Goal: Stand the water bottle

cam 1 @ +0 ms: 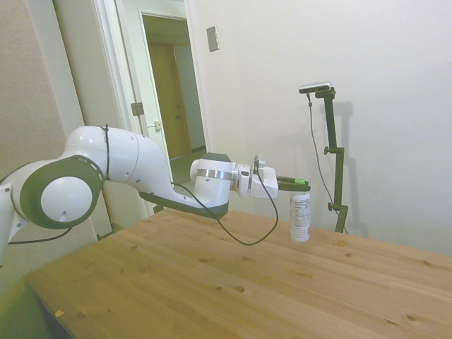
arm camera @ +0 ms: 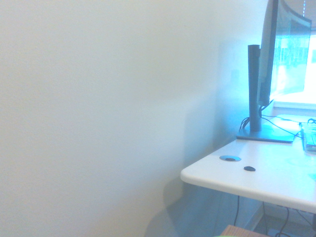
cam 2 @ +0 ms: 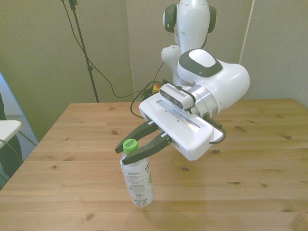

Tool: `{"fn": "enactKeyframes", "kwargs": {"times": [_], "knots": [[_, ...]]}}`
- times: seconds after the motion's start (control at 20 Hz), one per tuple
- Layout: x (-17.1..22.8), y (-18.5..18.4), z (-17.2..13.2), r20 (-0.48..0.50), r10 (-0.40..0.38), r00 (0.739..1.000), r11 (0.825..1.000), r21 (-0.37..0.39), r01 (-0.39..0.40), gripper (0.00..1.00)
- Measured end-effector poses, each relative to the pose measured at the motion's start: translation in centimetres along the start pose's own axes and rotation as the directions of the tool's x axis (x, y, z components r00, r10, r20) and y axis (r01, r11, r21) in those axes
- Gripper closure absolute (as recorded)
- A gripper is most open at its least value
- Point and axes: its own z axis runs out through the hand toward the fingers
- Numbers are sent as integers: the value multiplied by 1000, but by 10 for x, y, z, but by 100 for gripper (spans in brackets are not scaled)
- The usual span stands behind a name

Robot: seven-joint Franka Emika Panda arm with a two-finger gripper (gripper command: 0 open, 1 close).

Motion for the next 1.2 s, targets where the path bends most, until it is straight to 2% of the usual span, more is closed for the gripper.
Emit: {"fn": "enactKeyframes", "kwargs": {"times": [0.55, 0.6, 1.2], "knots": [[-24, 17, 12, -10, -43, 999, 999, -2, 43, 100], [-25, 18, 13, -10, -45, 999, 999, -4, 45, 0], [-24, 21, 16, -27, -45, 999, 999, -17, 45, 0]]}}
